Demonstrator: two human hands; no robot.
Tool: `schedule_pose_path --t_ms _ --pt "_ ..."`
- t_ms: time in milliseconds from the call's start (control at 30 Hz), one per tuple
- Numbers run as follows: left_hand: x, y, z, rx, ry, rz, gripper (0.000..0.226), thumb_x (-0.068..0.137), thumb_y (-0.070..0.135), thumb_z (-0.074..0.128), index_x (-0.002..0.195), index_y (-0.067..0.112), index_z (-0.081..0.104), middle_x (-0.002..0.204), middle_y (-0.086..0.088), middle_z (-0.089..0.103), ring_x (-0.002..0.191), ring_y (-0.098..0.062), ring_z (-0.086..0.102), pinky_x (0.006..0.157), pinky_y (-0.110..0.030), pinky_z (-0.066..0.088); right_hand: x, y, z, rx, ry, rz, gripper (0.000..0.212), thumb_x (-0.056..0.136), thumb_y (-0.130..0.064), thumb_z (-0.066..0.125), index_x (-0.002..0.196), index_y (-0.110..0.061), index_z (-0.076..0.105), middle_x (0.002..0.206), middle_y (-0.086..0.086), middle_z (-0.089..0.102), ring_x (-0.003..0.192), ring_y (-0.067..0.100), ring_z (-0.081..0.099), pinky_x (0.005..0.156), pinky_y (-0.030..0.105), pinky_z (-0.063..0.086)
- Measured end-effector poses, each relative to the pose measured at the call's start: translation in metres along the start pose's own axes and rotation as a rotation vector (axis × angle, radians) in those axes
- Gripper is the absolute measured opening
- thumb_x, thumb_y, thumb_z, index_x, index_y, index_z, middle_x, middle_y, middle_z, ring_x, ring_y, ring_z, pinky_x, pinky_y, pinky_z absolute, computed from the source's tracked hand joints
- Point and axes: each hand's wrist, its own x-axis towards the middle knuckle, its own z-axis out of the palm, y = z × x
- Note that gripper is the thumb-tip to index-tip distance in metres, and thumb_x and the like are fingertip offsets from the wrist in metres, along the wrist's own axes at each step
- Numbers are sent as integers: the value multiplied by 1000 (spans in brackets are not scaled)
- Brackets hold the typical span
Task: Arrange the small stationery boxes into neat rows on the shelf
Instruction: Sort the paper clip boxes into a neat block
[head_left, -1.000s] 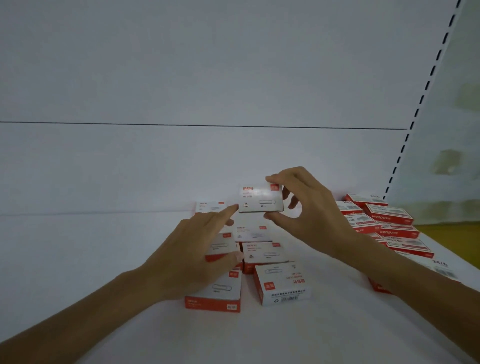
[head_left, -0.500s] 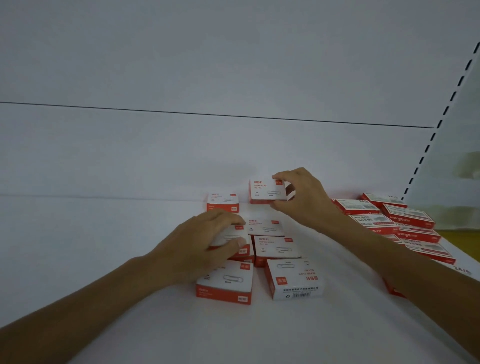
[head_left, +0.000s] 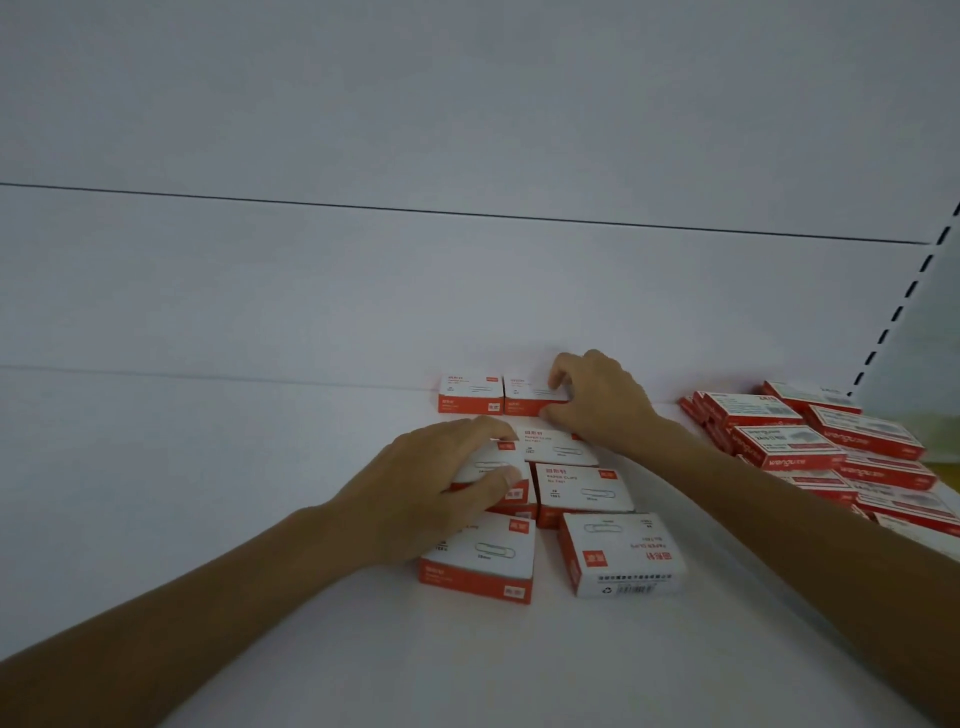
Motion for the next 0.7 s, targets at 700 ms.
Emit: schedule_pose_path --t_ms 700 --pt "-6 -2 -28 -25 48 -59 72 65 71 47 128 36 39 121 25 41 105 5 47 86 -19 42 -15 -10 -14 177 89 -60 32 86 -31 58 115 -17 56 119 3 54 98 15 55 80 27 47"
